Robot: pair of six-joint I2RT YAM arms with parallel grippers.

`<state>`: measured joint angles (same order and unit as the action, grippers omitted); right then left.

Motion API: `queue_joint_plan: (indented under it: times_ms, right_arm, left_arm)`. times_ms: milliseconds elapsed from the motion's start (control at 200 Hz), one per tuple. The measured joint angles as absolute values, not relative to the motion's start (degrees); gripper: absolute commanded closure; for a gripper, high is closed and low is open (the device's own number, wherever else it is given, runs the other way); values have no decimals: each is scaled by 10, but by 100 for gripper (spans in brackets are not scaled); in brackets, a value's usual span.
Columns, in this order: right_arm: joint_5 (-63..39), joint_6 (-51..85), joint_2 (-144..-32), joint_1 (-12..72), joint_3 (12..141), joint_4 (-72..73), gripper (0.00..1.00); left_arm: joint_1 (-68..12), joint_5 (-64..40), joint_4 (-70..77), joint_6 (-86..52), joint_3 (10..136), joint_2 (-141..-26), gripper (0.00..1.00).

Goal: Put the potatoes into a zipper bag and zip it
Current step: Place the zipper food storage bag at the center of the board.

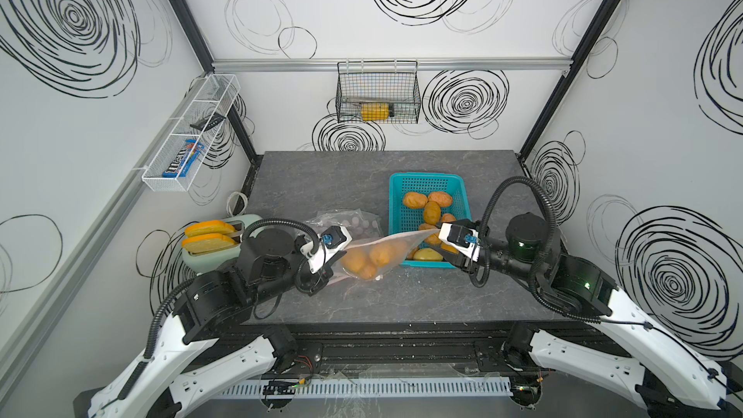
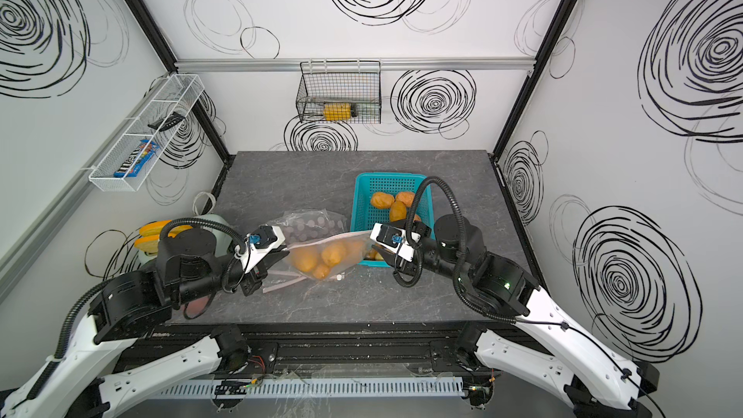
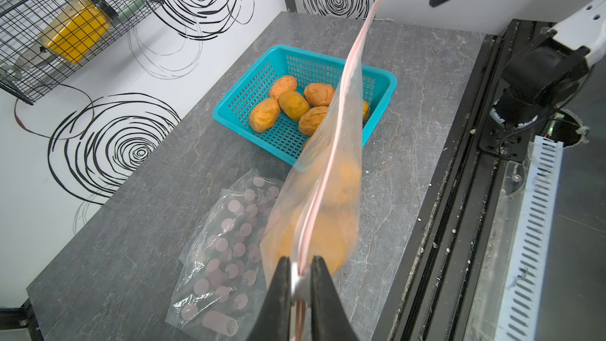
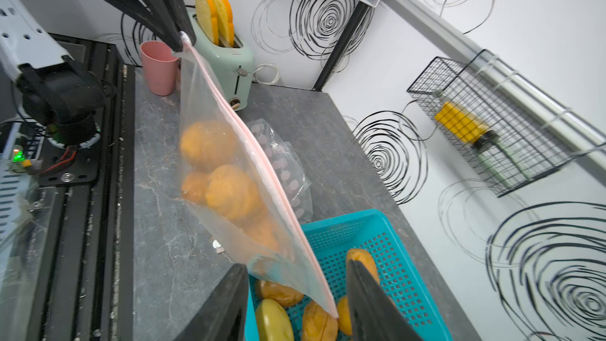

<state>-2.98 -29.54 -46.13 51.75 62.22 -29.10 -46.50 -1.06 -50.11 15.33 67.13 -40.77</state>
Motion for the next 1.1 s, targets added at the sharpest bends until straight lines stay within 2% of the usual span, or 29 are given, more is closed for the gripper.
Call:
queue_joint_plan:
  times_ms: [185,300,540,666,756,801,841,881,981,1031,1081,1101]
  right_arm:
    - [22,-331,-483,519,623,-297,47]
    - [28,-338,-508,519,623,-298,53]
    - [24,-337,-536,519,628,-311,81]
    - [15,-336,-537,519,632,-319,100]
    - [9,-330,-538,519,637,-325,100]
    - [7,-325,-538,519,639,-325,100]
    - [8,-318,-537,519,642,-325,100]
    - [9,-309,-538,518,646,-324,100]
    - [21,-277,-538,513,665,-313,100]
    - [22,-258,-538,502,676,-302,100]
    - [19,-241,-539,480,688,-290,100]
    - [18,-229,-540,466,695,-285,100]
  left_arm:
    - [-465,-12,-502,157,668,-403,95]
    - [-465,-14,-501,159,666,-403,95]
    - [-465,-15,-501,161,659,-396,95]
    - [-465,-15,-500,161,656,-394,95]
    - [-465,-14,-501,161,652,-393,92]
    - [-465,-14,-500,161,651,-392,84]
    - [-465,-13,-499,161,649,-391,63]
    - [-465,-11,-494,159,646,-390,48]
    - [-465,1,-469,144,630,-379,24]
    - [-465,9,-449,137,615,-368,16]
    - [-465,22,-426,120,596,-351,2]
    - [-465,27,-419,119,588,-345,1]
